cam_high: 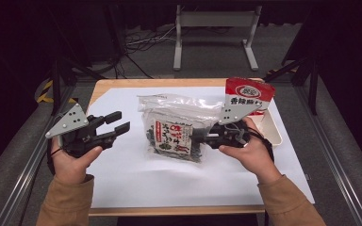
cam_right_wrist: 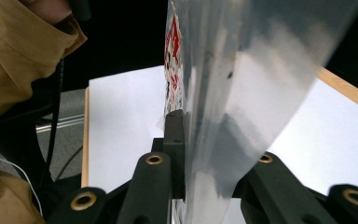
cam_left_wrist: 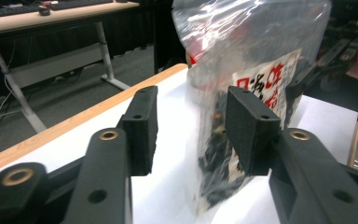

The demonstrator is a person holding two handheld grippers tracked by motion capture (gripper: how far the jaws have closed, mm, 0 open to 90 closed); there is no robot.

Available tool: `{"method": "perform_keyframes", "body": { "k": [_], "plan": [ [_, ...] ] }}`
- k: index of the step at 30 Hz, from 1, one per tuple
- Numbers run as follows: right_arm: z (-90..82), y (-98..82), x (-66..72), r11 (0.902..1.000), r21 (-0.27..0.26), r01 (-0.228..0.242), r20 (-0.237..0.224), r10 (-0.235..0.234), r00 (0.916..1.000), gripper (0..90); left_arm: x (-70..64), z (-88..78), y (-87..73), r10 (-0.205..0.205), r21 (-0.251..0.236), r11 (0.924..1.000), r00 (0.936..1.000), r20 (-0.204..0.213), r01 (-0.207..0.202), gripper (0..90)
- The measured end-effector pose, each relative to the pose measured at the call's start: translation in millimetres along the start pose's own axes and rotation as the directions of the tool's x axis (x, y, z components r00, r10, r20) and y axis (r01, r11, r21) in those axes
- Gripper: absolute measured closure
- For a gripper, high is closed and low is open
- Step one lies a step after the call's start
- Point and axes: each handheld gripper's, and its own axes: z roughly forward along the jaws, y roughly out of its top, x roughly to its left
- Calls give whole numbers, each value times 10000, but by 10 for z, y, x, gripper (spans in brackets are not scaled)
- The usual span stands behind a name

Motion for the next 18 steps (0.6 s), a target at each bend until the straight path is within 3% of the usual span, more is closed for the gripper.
{"method": "perform_keyframes", "body": {
  "k": [18],
  "plan": [
    [-486,94,-145,9998,205,62,1112,-84,9938,778,267,62,-166,-552,482,9972,9975,-440,573,428]
  ]
}}
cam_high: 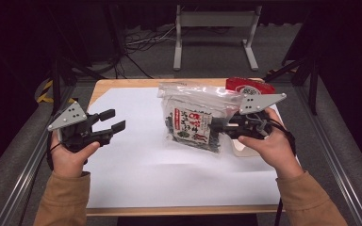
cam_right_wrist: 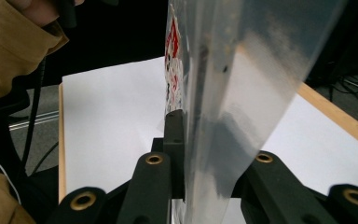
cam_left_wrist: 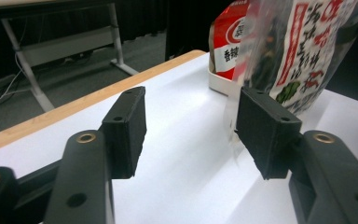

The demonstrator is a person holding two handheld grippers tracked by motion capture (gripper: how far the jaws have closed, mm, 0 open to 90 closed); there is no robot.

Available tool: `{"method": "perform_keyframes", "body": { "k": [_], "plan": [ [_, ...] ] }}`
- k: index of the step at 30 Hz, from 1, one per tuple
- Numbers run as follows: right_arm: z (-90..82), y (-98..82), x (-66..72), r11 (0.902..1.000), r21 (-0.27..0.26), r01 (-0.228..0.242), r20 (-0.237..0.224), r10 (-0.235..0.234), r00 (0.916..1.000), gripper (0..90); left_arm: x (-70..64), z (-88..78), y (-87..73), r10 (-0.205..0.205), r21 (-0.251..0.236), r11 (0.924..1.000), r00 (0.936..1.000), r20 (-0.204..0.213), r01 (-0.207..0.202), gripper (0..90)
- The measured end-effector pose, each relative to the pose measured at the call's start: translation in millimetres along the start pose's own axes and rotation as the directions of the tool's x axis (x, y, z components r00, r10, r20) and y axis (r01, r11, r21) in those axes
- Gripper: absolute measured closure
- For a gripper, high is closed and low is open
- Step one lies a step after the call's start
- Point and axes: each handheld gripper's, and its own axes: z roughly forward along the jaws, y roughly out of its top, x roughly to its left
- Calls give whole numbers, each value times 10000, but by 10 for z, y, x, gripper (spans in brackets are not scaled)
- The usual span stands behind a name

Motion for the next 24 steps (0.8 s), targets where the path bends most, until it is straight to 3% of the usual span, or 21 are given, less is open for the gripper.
{"method": "perform_keyframes", "body": {
  "k": [6,14,18,24],
  "plan": [
    [-136,50,-56,10000,0,56,254,-56,9997,778,53,32,-46,-117,169,9998,9999,-127,119,408],
    [-272,80,-119,9998,45,198,584,-200,9981,777,97,81,-96,15,281,9996,9997,-225,-9,345],
    [-341,87,-150,9997,51,222,783,-226,9967,777,119,112,-132,-215,284,9993,9993,-309,224,328],
    [-430,91,-199,9998,40,217,1037,-220,9944,777,147,141,-166,-188,444,9988,9993,-332,203,316]
  ]
}}
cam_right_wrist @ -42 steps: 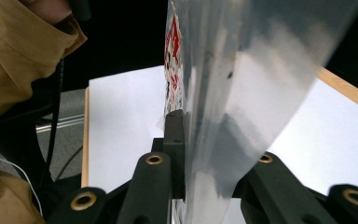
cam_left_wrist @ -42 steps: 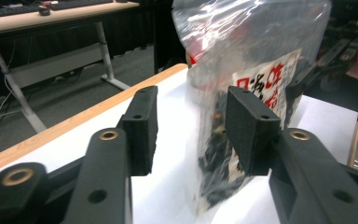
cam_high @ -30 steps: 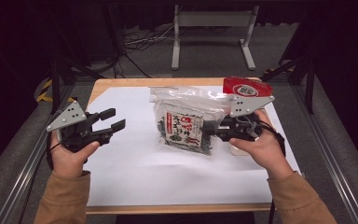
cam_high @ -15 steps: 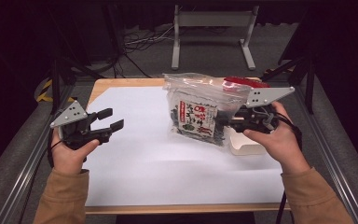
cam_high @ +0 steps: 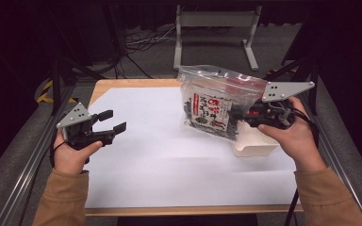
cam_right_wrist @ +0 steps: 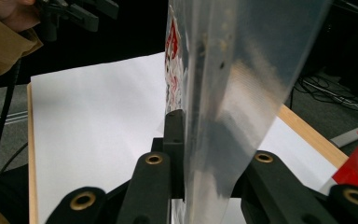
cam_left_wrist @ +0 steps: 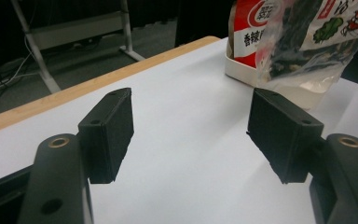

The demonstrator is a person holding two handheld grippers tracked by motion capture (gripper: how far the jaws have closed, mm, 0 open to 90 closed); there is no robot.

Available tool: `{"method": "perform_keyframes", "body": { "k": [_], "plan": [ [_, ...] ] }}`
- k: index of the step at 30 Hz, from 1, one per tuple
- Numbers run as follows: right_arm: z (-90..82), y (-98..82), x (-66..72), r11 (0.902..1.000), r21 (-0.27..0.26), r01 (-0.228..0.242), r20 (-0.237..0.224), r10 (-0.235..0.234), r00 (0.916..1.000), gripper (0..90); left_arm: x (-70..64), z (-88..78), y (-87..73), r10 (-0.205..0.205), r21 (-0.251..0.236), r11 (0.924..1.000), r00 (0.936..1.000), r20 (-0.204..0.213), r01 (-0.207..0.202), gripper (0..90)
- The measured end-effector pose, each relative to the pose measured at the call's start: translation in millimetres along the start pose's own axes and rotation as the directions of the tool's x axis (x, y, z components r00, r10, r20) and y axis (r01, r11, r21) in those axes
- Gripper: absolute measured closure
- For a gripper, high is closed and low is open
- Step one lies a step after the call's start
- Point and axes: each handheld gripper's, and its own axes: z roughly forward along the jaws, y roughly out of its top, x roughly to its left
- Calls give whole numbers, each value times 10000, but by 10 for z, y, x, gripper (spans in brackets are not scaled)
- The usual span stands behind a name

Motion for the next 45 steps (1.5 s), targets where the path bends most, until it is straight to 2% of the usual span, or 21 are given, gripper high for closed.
{"method": "perform_keyframes", "body": {
  "k": [4,10,15,31,45],
  "plan": [
    [-48,-9,-38,10000,11,-12,171,12,9999,777,4,22,-13,-51,125,9999,10000,83,50,286],
    [-138,-54,-104,9999,107,-67,486,61,9988,777,11,48,-26,193,359,9992,9998,-37,-191,258],
    [-230,-90,-155,9999,106,-119,776,110,9969,777,23,58,-36,118,563,9983,9999,-45,-115,230],
    [-441,-255,-347,9999,116,-95,1701,74,9854,776,49,73,-61,103,755,9971,9999,-83,-96,213],
    [-528,-469,-519,9978,297,-599,2191,520,9743,775,47,85,-69,134,844,9964,9999,-100,-125,213]
  ]
}}
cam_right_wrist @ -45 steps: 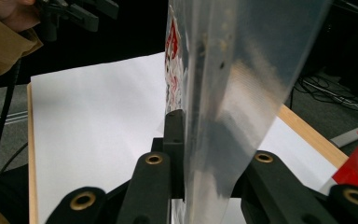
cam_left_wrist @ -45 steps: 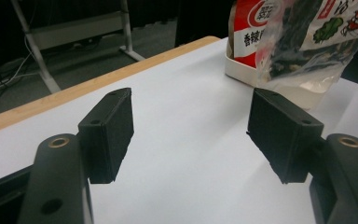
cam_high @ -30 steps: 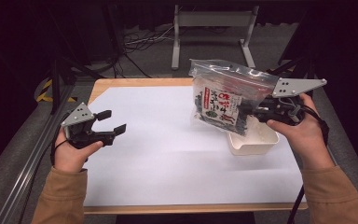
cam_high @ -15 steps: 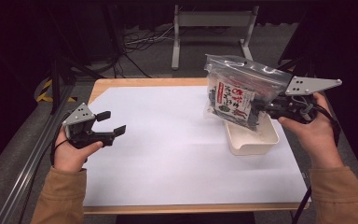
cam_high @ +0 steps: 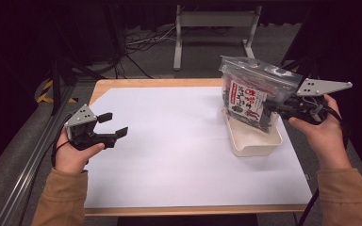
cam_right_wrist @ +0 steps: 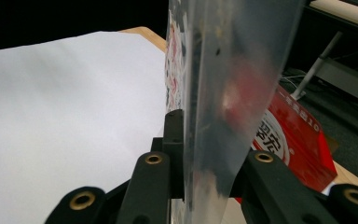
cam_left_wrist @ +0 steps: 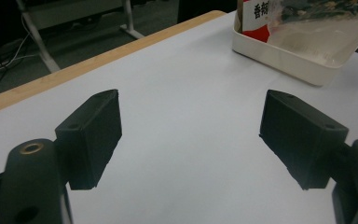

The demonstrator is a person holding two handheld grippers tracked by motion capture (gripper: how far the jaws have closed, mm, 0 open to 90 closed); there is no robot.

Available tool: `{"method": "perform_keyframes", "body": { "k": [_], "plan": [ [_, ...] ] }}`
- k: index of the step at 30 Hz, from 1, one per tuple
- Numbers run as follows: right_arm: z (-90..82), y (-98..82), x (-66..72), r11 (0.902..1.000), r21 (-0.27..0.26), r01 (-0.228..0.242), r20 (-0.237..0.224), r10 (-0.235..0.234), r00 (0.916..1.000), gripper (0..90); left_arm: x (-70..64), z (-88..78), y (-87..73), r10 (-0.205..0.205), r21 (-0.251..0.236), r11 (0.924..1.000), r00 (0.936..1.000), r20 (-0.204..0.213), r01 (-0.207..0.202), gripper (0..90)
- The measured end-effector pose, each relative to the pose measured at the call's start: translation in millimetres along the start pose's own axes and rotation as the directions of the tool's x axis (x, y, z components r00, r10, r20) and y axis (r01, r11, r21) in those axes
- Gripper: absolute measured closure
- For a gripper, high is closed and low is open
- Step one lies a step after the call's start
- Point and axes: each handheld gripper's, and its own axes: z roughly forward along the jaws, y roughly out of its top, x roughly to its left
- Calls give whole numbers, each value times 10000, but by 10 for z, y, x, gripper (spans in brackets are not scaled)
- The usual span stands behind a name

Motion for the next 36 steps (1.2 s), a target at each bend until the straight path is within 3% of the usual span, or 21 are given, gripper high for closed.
{"method": "perform_keyframes", "body": {
  "k": [11,14,30,36],
  "plan": [
    [-36,-108,-68,9960,693,-563,587,523,9969,773,-2,6,-1,35,6,10000,10000,-6,-35,213],
    [-8,-123,-52,9933,1096,-371,931,269,9953,773,-4,11,0,11,-11,10000,10000,24,-11,212],
    [195,-408,-154,9793,1594,-1247,178,1235,9922,773,-10,12,-5,-82,9,10000,10000,56,82,212],
    [286,-617,-188,9728,1407,-1840,56,1850,9827,771,-8,13,-6,-78,0,10000,10000,43,78,212]
  ]
}}
